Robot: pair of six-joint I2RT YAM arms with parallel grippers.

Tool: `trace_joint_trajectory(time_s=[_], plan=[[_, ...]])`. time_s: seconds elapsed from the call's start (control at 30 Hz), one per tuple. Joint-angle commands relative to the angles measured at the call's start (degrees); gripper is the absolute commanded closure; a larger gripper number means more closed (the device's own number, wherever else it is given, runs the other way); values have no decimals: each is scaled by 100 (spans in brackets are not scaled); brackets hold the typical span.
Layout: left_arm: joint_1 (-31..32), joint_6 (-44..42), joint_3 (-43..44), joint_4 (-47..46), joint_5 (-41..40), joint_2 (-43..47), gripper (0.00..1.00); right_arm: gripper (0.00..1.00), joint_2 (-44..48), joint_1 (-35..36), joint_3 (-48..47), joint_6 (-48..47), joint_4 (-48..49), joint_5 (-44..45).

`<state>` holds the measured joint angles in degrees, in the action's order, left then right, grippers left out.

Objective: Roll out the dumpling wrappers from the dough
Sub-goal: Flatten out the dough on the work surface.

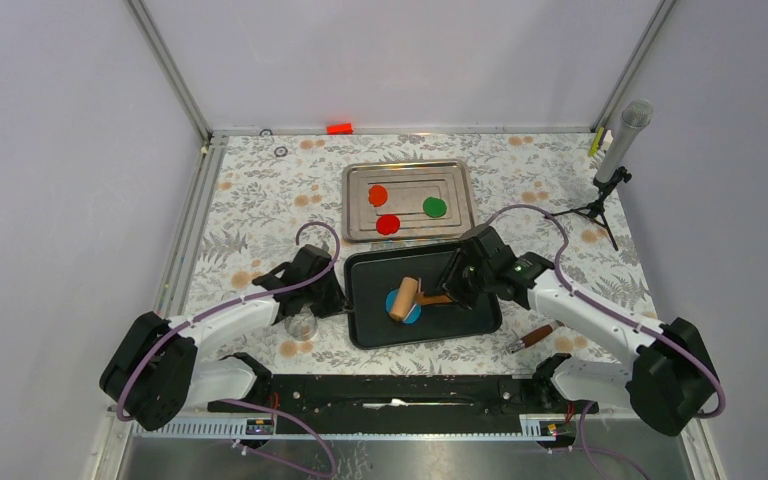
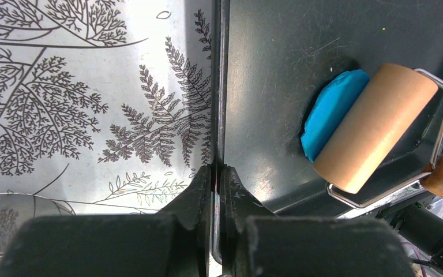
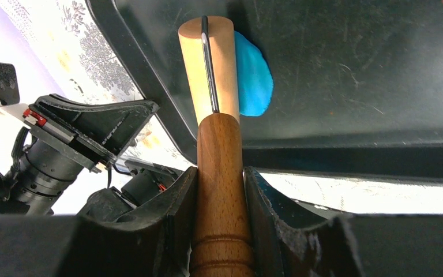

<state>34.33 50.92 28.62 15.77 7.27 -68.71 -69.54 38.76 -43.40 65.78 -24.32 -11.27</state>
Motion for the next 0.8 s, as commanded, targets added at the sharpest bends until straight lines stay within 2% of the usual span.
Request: trace_joint_trajectory(time_s=[0.0,0.17,0.33,0.47,0.77], plan=[[39,47,73,-187,127,209,100,100,349,57,431,-23,-1708,406],[39,16,104,-109,132,258,100,100,649,53,860,297,-1552,21],[39,11,116,-66,119,288,100,100,21,60,819,511,-804,101],[39,1,158,-24,130,288,100,100,-354,51,730,427,-822,309],[39,57,55,25,68,490,100,100,1006,27,1236,999,-1526,-150]])
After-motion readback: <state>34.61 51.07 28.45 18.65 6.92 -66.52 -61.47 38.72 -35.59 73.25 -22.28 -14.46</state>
